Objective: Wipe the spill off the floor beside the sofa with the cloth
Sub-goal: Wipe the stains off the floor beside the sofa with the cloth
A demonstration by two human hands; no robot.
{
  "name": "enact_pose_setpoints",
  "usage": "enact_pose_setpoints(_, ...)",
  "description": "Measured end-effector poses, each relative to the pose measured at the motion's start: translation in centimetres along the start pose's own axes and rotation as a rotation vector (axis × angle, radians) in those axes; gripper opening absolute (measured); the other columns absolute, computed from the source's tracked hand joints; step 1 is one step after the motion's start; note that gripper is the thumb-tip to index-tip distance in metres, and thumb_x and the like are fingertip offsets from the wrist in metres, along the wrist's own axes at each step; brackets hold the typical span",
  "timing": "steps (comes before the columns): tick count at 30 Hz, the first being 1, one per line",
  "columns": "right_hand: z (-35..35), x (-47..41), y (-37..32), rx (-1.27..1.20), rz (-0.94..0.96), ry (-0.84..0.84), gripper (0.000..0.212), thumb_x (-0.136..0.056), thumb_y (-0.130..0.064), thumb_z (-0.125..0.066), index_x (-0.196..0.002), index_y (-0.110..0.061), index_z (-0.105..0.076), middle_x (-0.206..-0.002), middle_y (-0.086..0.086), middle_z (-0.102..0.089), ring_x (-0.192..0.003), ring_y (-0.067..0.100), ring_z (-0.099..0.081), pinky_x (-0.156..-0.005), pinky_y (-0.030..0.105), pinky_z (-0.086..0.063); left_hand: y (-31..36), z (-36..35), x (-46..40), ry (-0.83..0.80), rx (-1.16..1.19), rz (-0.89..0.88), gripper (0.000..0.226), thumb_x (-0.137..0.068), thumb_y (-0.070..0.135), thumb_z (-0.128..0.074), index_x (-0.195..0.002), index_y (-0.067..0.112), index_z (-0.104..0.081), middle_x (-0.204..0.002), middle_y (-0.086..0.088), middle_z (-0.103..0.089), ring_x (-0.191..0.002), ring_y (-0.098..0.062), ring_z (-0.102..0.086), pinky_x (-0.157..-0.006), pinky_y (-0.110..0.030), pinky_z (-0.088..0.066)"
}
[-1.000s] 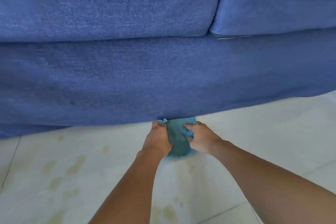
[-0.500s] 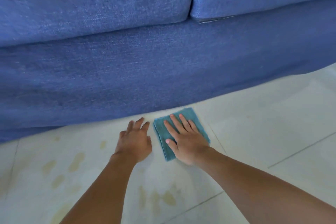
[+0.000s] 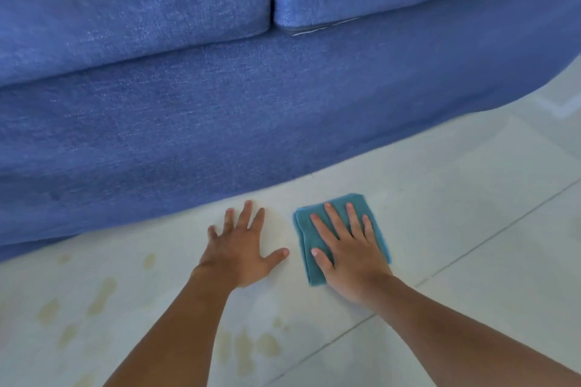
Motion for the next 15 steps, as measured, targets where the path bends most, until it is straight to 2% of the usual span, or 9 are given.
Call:
enact_pose_setpoints(3, 0.3, 1.6, 4.6, 0.008, -0.147, 0.031, 0.079, -0.086, -0.068, -0.003, -0.159, -0.041, 0.007, -0.171, -0.009, 0.015, -0.153, 0.036, 0.025, -0.122, 0.053, 0.014, 1.2, 0.2, 0.0, 0.035, 0.025, -0.061, 0.109, -0.078, 0.088, -0.037, -0.160, 0.030, 0.005, -0.167, 0.008, 0.020, -0.155, -0.022, 0.012, -0.124, -0.054, -0.008)
enact_pose_setpoints(5, 0.7, 1.1, 7.0, -0.005, -0.269, 0.038, 0.080, -0.087, -0.071, -0.008, -0.160, -0.040, 0.008, -0.170, -0.009, 0.015, -0.153, 0.040, 0.022, -0.123, 0.055, 0.011, 2.1, -0.1, -0.4, -0.004, 0.003, -0.074, 0.117, -0.073, 0.090, -0.043, -0.160, 0.029, 0.006, -0.166, 0.006, 0.022, -0.154, -0.024, 0.015, -0.123, -0.057, -0.006)
enact_pose_setpoints(9, 1.6, -0.5, 10.6, -0.080, -0.494, 0.105, 0.089, -0.094, -0.071, -0.026, -0.162, -0.024, 0.007, -0.172, -0.002, 0.010, -0.156, 0.036, 0.013, -0.125, 0.054, 0.005, 2.8, -0.5, -1.1, -0.029, -0.039, -0.066, 0.124, -0.071, 0.085, -0.055, -0.159, 0.026, 0.009, -0.166, 0.002, 0.025, -0.153, -0.030, 0.018, -0.121, -0.061, -0.005)
enact_pose_setpoints(12, 2.6, -2.8, 11.5, -0.110, -0.532, 0.093, 0.090, -0.094, -0.071, -0.028, -0.162, -0.022, 0.006, -0.172, 0.002, 0.010, -0.156, 0.037, 0.013, -0.125, 0.054, 0.004, 2.0, -0.2, -1.1, -0.021, -0.042, -0.082, 0.124, -0.070, 0.082, -0.059, -0.159, 0.029, 0.008, -0.166, 0.006, 0.024, -0.154, -0.026, 0.016, -0.123, -0.056, -0.007)
enact_pose_setpoints(15, 3.4, -5.0, 9.5, -0.114, -0.469, 0.034, 0.085, -0.096, -0.069, -0.026, -0.162, -0.027, 0.007, -0.171, 0.003, 0.014, -0.155, 0.038, 0.016, -0.124, 0.055, 0.007, 0.4, -0.1, -0.5, -0.027, -0.057, -0.076, 0.125, -0.068, 0.082, -0.062, -0.160, 0.030, 0.006, -0.166, 0.008, 0.023, -0.154, -0.018, 0.015, -0.124, -0.051, -0.007)
Point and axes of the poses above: each hand's wrist, its own x-axis away from the middle knuckle, its own z-axis out of the back of the hand, y = z × x, the point moved 3 cm from there along -x, towards the middle knuckle
